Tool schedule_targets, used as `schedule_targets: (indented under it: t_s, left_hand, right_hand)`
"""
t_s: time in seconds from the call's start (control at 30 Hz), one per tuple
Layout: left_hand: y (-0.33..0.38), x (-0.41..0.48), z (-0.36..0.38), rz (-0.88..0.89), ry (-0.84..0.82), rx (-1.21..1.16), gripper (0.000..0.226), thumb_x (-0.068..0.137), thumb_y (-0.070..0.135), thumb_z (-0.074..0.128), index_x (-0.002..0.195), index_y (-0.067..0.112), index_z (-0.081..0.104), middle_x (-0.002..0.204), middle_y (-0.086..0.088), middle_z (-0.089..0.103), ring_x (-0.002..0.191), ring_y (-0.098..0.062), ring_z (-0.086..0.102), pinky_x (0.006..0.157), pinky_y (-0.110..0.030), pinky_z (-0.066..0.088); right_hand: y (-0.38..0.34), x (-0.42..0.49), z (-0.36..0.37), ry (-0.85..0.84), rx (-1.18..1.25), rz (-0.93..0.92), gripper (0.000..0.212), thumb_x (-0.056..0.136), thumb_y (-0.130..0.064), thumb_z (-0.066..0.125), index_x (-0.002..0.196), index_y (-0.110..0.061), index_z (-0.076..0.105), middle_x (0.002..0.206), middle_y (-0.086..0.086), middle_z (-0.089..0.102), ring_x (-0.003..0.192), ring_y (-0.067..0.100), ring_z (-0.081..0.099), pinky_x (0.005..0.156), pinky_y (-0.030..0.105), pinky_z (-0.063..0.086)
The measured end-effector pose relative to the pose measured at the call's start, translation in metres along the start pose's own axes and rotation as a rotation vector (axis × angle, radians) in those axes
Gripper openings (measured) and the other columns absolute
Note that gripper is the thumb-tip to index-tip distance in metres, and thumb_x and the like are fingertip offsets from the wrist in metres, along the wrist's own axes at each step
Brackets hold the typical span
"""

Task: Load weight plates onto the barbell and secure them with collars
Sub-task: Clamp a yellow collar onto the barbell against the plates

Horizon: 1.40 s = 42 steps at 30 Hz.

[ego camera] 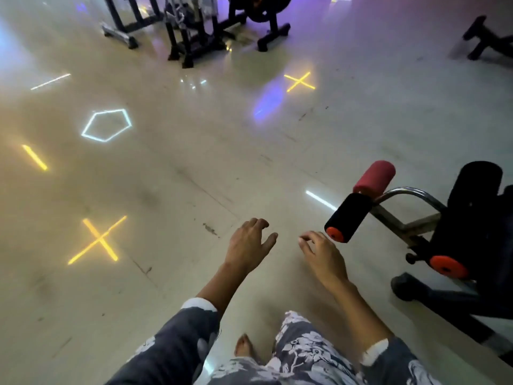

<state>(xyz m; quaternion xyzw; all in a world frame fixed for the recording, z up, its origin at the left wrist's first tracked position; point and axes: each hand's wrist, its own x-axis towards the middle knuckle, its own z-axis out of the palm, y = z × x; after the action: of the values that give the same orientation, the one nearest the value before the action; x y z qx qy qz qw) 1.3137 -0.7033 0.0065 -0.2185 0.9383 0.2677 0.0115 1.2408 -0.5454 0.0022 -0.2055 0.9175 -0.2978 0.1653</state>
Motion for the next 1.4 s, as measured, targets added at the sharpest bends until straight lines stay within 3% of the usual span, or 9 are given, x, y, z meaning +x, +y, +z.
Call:
schedule_targets:
  t_s: [0.13, 0.27, 0.43, 0.63, 0.77, 0.97, 1.07, 1.4]
  left_hand:
    - [0.005, 0.121, -0.006, 0.103, -0.072, 0.054, 0.040, 0.091, 0.042, 0.050, 0.119, 0.014, 0.055, 0.119, -0.005, 0.060, 0.111, -0.022, 0.054, 0.089, -0.034, 0.043]
    - [0.017, 0.252, -0.008, 0.179, -0.090, 0.107, 0.039, 0.091, 0.042, 0.051, 0.119, 0.015, 0.054, 0.119, -0.004, 0.061, 0.110, -0.022, 0.055, 0.088, -0.034, 0.043]
    - [0.055, 0.402, -0.019, 0.239, -0.190, 0.180, 0.038, 0.091, 0.042, 0.051, 0.119, 0.016, 0.054, 0.121, -0.002, 0.059, 0.111, -0.020, 0.054, 0.089, -0.032, 0.042]
    - [0.126, 0.578, -0.013, 0.346, -0.228, 0.147, 0.036, 0.091, 0.040, 0.051, 0.116, 0.015, 0.056, 0.116, -0.003, 0.062, 0.106, -0.020, 0.056, 0.084, -0.031, 0.043]
    - [0.174, 0.694, 0.010, 0.427, -0.322, 0.138, 0.036, 0.091, 0.041, 0.051, 0.114, 0.014, 0.057, 0.113, -0.004, 0.063, 0.102, -0.020, 0.058, 0.082, -0.031, 0.045]
    - [0.285, 0.860, 0.043, 0.610, -0.464, 0.154, 0.038, 0.092, 0.041, 0.049, 0.120, 0.016, 0.053, 0.121, 0.000, 0.059, 0.110, -0.018, 0.055, 0.087, -0.031, 0.042]
    - [0.355, 0.928, 0.070, 0.711, -0.545, 0.171, 0.037, 0.092, 0.040, 0.049, 0.119, 0.015, 0.055, 0.122, -0.001, 0.059, 0.111, -0.019, 0.054, 0.088, -0.032, 0.042]
    - [0.607, 1.028, 0.201, 1.082, -0.649, 0.107, 0.037, 0.091, 0.036, 0.053, 0.121, 0.015, 0.053, 0.120, -0.001, 0.060, 0.112, -0.017, 0.054, 0.085, -0.030, 0.042]
  right_hand:
    - [0.003, 0.101, -0.005, 0.164, 0.078, 0.090, 0.025, 0.094, -0.026, 0.049, 0.107, -0.010, 0.062, 0.114, 0.009, 0.062, 0.104, 0.025, 0.058, 0.085, 0.034, 0.048]
    - [0.016, 0.222, -0.014, 0.174, 0.081, 0.098, 0.027, 0.094, -0.029, 0.047, 0.109, -0.011, 0.060, 0.113, 0.008, 0.063, 0.102, 0.024, 0.058, 0.083, 0.030, 0.046]
    - [0.037, 0.358, -0.071, 0.216, 0.124, 0.200, 0.033, 0.094, -0.031, 0.044, 0.120, -0.012, 0.051, 0.118, 0.006, 0.061, 0.106, 0.023, 0.057, 0.083, 0.029, 0.043]
    - [0.070, 0.503, -0.142, 0.225, 0.082, 0.243, 0.027, 0.095, -0.031, 0.045, 0.109, -0.013, 0.057, 0.111, 0.004, 0.062, 0.101, 0.019, 0.058, 0.078, 0.024, 0.042]
    - [0.106, 0.596, -0.186, 0.321, 0.074, 0.314, 0.023, 0.094, -0.030, 0.047, 0.106, -0.014, 0.059, 0.109, 0.003, 0.063, 0.099, 0.021, 0.058, 0.078, 0.029, 0.045]
    - [0.164, 0.705, -0.263, 0.373, 0.159, 0.557, 0.021, 0.094, -0.031, 0.047, 0.100, -0.017, 0.060, 0.106, 0.000, 0.064, 0.096, 0.018, 0.058, 0.073, 0.026, 0.041]
    - [0.200, 0.746, -0.315, 0.483, 0.215, 0.678, 0.020, 0.094, -0.031, 0.046, 0.100, -0.018, 0.060, 0.106, 0.000, 0.065, 0.097, 0.019, 0.059, 0.070, 0.024, 0.037]
    - [0.373, 0.798, -0.451, 0.859, 0.348, 0.986, 0.022, 0.095, -0.031, 0.045, 0.097, -0.016, 0.061, 0.105, 0.006, 0.067, 0.097, 0.024, 0.061, 0.074, 0.027, 0.043]
